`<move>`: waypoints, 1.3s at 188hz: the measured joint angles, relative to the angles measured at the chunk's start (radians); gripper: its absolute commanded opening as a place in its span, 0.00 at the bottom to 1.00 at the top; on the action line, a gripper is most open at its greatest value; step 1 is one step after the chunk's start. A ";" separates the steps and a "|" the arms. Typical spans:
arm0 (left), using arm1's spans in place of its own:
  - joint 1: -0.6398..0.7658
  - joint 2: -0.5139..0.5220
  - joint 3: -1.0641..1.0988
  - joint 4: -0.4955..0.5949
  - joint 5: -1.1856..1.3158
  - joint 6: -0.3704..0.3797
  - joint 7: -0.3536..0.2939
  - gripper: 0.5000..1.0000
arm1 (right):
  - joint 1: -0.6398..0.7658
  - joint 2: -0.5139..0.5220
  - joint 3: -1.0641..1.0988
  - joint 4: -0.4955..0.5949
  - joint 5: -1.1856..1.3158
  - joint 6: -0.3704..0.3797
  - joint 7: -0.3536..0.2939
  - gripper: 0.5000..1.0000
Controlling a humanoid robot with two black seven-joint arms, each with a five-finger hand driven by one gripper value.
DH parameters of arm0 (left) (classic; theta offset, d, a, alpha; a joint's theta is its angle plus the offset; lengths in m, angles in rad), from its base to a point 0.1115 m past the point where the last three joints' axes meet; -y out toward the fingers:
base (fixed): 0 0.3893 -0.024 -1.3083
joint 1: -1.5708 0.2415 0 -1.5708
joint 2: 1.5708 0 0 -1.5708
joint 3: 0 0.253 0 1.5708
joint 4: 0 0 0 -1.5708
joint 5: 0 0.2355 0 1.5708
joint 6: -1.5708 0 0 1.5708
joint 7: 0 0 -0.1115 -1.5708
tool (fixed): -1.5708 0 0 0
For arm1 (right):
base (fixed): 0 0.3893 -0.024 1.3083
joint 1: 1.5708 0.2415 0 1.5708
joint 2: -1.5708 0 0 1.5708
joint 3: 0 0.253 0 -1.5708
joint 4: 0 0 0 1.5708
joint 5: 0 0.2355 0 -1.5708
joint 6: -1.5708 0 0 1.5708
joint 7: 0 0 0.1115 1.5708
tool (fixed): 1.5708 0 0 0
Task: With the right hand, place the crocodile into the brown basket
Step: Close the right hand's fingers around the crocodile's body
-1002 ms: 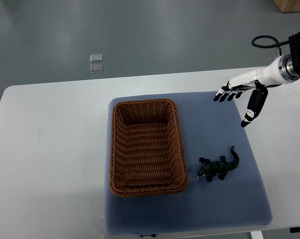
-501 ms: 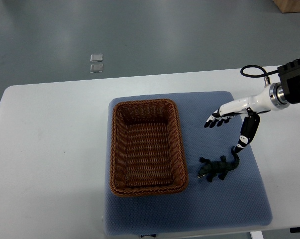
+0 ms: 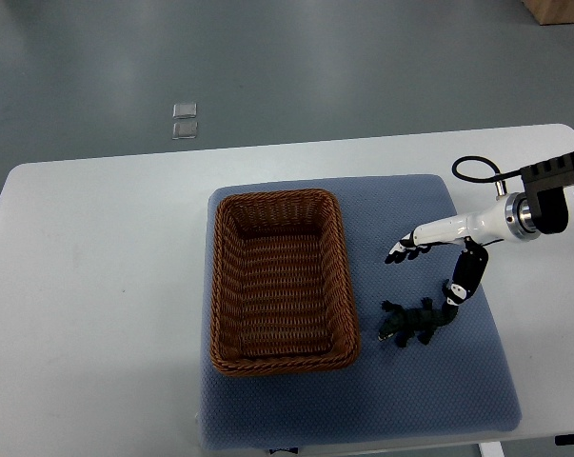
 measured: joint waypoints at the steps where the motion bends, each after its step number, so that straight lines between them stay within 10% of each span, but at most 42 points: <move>1: 0.000 0.000 0.000 0.000 0.000 0.000 0.000 1.00 | -0.001 0.000 0.000 0.000 0.000 -0.001 0.000 0.85; 244: 0.000 0.000 0.002 -0.001 0.001 0.005 0.000 1.00 | -0.196 0.060 0.080 -0.069 -0.074 -0.054 -0.010 0.81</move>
